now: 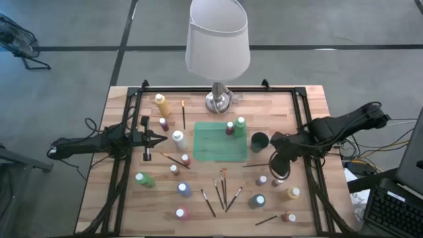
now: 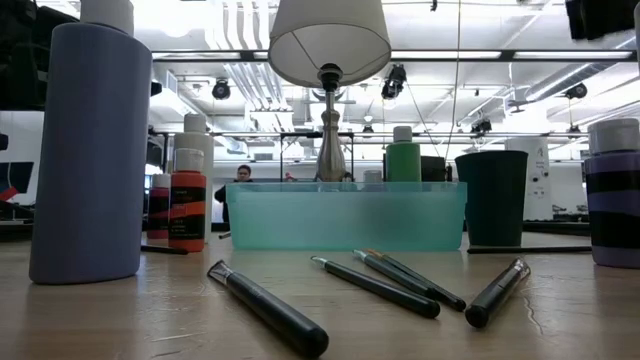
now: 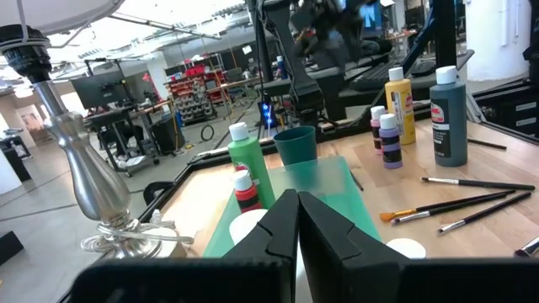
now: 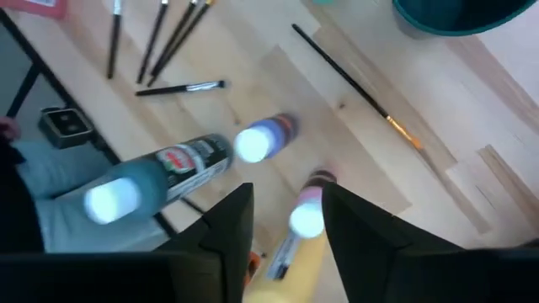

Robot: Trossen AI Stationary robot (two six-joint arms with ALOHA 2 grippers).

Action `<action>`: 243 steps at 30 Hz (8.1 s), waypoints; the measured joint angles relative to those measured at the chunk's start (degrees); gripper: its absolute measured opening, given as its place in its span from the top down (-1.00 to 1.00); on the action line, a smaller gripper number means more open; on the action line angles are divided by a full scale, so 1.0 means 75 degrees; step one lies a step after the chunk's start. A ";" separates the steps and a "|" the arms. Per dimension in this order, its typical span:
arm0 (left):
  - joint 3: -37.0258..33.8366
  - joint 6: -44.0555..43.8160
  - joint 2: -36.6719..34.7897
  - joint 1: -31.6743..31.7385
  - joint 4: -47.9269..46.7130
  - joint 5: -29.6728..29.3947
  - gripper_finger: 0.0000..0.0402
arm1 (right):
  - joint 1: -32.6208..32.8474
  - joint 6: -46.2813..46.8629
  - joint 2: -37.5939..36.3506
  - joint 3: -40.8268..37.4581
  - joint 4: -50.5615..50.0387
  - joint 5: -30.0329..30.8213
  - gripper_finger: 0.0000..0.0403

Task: Pick & Place Paint Supplies
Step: Put the pink paint bottle into the green bin

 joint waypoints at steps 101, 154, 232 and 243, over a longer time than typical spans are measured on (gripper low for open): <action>0.0000 0.0000 0.0000 0.0000 0.0000 0.0000 0.92 | 0.2306 0.6013 0.1353 -0.2171 0.1239 0.0798 0.04; 0.0000 0.0000 0.0000 -0.0002 0.0000 0.0000 0.92 | 0.2089 0.5482 0.1356 -0.1579 0.0618 0.0828 0.44; 0.0000 0.0000 -0.0003 -0.0001 0.0003 0.0000 0.92 | -0.4344 -0.8796 0.8755 0.8454 -0.2160 0.0778 0.44; 0.0000 0.0000 -0.0003 0.0001 0.0003 0.0000 0.92 | -0.4458 -0.8907 0.8755 0.7516 -0.1797 0.0740 0.44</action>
